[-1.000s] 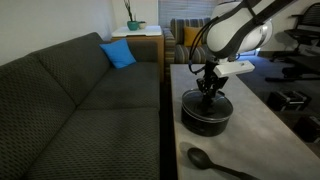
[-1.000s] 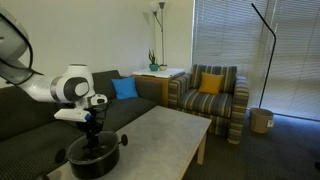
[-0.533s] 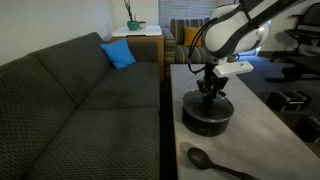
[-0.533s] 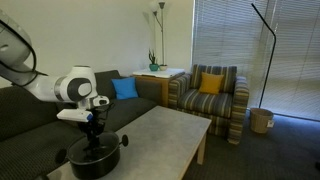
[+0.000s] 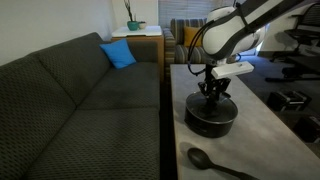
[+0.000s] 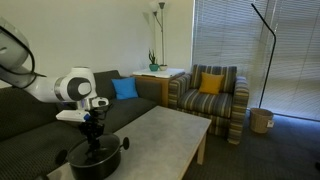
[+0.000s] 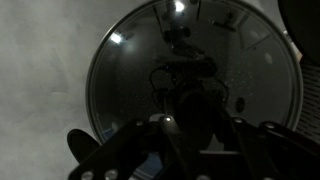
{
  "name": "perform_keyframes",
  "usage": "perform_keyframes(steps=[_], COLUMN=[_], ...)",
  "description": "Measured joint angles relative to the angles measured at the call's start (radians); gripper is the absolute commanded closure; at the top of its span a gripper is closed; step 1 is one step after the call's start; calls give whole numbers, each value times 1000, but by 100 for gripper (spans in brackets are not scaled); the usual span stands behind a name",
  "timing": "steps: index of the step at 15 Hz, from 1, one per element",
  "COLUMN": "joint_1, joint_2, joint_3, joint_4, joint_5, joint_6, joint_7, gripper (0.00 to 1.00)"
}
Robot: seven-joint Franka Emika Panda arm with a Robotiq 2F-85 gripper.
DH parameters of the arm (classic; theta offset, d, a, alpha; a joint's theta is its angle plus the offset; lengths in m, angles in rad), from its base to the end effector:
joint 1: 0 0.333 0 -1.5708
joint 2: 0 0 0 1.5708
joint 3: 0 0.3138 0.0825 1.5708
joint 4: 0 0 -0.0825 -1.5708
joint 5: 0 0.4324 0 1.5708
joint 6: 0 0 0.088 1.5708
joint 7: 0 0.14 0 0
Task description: Place the lid on the pot
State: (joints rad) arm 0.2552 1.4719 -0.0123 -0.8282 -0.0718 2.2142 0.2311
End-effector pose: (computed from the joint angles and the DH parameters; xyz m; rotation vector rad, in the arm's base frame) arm 0.7511 0.1852 -0.0916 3.0516 0.1037 -0.1029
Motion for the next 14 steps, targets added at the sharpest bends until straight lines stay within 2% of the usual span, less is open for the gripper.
perform_keyframes(steps=[2, 3, 5, 9, 14], joint_1=[-1, -1, -3, -5, 1], joint_2=[-1, -1, -1, 2, 0], joint_3=[0, -1, -2, -18, -36], joint_4=[0, 0, -2, -15, -33], joint_5=[0, 1, 2, 1, -21], joint_6=[-9, -11, -16, -17, 43], joint_7=[8, 12, 19, 33, 33], gripper=[86, 36, 29, 0, 0])
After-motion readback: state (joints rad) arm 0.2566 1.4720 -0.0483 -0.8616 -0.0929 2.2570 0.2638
